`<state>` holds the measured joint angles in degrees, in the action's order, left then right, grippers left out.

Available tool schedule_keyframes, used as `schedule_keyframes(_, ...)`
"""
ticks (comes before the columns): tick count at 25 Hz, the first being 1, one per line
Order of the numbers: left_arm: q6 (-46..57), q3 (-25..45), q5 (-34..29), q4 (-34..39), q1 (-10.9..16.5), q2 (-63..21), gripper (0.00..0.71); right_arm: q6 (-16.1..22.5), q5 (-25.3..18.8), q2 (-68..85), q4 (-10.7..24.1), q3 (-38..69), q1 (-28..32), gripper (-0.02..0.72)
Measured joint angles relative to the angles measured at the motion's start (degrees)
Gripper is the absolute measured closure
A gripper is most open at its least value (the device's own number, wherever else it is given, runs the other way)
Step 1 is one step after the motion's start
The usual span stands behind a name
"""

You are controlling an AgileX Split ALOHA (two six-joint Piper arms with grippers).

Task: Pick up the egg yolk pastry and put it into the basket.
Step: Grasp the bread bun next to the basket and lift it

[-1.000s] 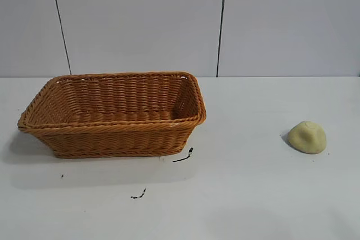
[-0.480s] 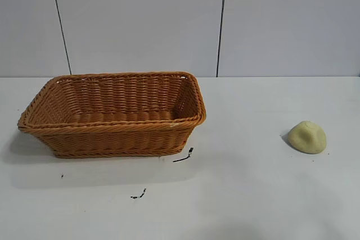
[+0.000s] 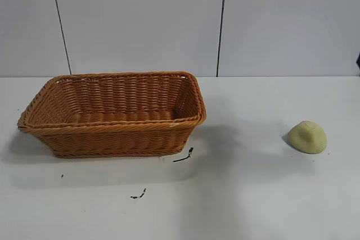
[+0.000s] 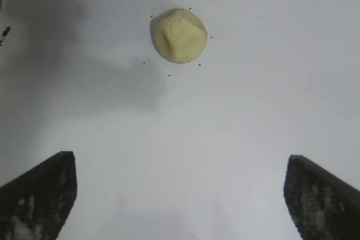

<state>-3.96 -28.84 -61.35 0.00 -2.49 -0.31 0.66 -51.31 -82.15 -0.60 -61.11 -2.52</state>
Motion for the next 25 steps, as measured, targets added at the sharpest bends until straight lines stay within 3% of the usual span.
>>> schedule_keyframes(11, 0.0, 0.0, 0.0, 0.0, 0.0, 0.0, 0.014, -0.2, 0.3, -26.1, 0.1, -17.4, 0.0, 0.01)
schedule_keyframes(25, 0.0, 0.0, 0.0, 0.0, 0.0, 0.0, 0.014, -0.7, 4.8, -40.2, 0.1, -18.3, 0.0, 0.01)
